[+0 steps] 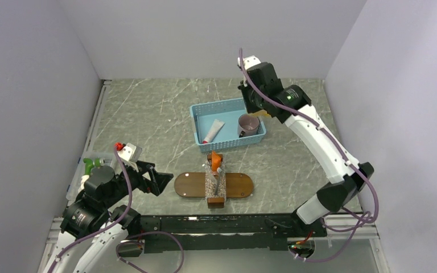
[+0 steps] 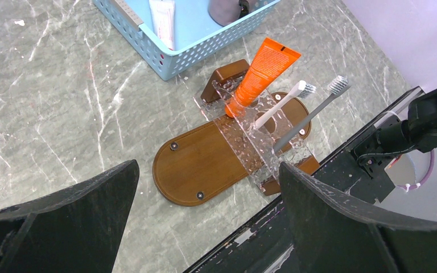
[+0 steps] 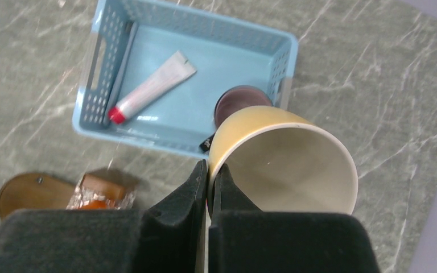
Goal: Prepare toiletry sets of a toothbrush and toothpaste on the tray
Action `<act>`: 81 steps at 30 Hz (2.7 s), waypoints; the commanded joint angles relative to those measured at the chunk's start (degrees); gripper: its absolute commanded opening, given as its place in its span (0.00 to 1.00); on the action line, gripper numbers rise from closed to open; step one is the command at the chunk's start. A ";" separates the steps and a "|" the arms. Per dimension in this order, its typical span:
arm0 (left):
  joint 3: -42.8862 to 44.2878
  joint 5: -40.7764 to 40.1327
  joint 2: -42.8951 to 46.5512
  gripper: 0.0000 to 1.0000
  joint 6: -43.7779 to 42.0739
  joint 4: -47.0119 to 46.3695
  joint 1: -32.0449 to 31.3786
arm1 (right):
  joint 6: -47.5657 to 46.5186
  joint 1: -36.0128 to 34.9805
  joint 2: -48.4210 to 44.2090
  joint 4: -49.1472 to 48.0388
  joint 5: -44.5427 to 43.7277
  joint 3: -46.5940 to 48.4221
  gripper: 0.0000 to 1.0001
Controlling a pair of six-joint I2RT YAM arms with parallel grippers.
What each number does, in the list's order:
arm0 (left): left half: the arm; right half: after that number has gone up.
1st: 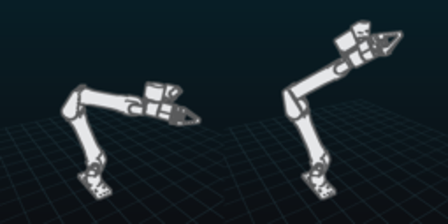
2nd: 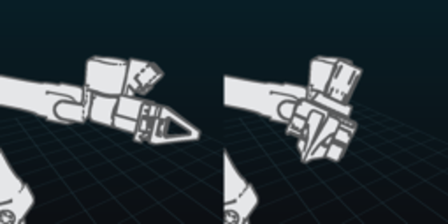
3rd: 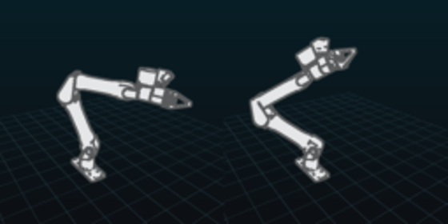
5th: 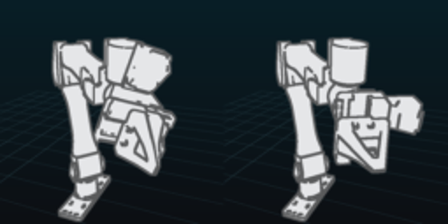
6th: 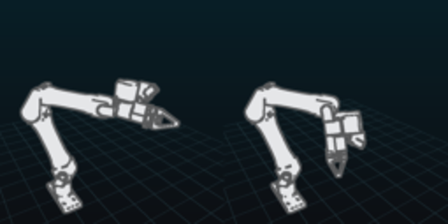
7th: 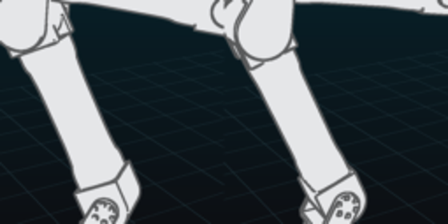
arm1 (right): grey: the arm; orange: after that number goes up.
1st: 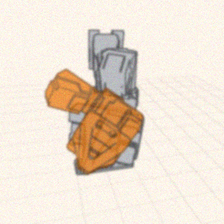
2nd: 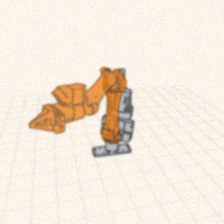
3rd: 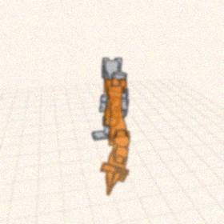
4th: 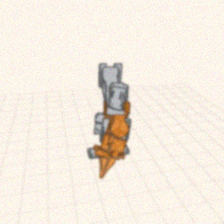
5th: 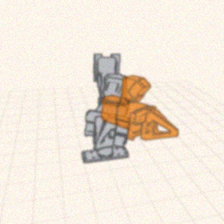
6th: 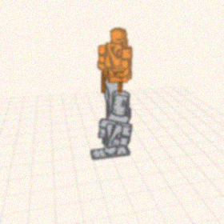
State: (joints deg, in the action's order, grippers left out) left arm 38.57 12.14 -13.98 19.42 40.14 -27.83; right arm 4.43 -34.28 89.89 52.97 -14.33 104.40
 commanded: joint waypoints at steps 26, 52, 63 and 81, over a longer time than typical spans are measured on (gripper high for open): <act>-0.08 -1.36 -1.16 0.99 1.23 -1.36 0.11 | 15.39 -15.21 -24.36 1.48 8.82 -31.93 0.00; -0.16 -0.89 -0.87 0.99 1.15 -1.47 0.11 | 25.19 -24.95 -24.61 -8.23 1.85 -44.47 0.00; -0.16 -0.85 -0.70 0.99 1.15 -1.47 0.10 | 26.76 -26.25 -24.02 -10.76 0.15 -47.20 0.00; -0.25 -0.63 -0.55 0.99 1.06 -1.54 0.13 | 27.63 -28.37 -20.75 -12.80 -2.55 -49.31 0.00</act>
State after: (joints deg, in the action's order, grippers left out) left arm 38.57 11.68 -14.57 20.45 40.16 -27.83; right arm 31.57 -62.08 69.08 43.75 -14.41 54.39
